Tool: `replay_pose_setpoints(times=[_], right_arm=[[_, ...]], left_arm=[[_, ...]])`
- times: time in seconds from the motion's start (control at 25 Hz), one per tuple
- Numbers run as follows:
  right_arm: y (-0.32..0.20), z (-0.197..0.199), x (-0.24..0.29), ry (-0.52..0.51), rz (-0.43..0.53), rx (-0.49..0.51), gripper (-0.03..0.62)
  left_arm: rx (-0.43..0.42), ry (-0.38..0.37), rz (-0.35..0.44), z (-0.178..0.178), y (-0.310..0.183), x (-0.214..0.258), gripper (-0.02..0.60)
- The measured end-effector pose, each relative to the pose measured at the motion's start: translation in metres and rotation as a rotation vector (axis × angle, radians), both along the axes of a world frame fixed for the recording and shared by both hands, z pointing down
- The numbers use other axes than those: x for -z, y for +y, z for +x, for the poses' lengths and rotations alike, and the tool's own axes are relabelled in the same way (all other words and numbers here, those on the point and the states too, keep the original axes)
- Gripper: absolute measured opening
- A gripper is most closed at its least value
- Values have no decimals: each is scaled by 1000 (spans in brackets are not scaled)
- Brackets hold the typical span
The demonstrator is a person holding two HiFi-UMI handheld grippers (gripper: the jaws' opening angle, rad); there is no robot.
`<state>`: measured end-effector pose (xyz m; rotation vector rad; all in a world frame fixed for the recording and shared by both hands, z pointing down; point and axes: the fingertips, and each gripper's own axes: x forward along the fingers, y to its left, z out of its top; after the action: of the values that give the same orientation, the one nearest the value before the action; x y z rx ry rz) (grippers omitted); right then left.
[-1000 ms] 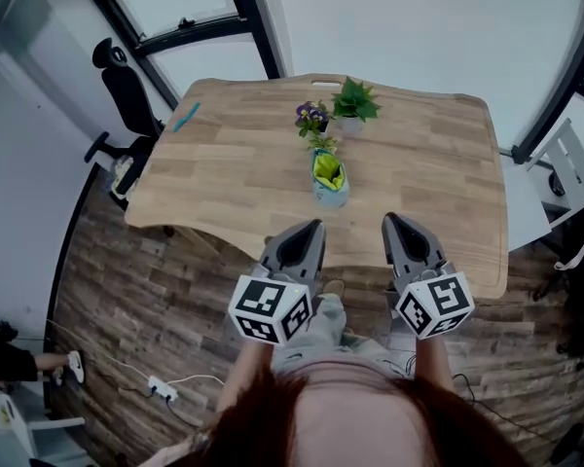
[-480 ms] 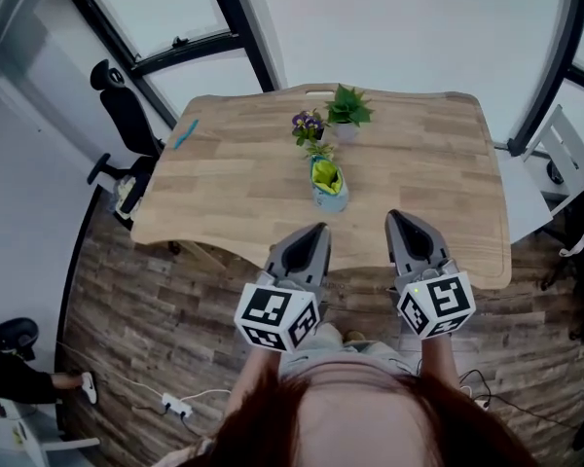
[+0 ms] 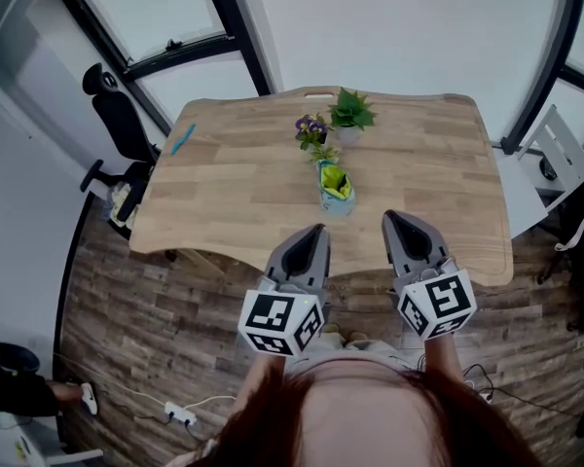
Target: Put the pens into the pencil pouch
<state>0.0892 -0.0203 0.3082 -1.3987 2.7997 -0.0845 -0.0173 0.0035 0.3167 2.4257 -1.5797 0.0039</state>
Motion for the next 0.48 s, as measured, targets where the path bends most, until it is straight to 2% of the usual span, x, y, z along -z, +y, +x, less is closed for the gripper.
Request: replay_pose_setpoints(times=[0.48], right_arm=[[7,-15,-1,17,-23,-59,0]], left_arm=[[-62,-6,10,-11,-4,0,3]])
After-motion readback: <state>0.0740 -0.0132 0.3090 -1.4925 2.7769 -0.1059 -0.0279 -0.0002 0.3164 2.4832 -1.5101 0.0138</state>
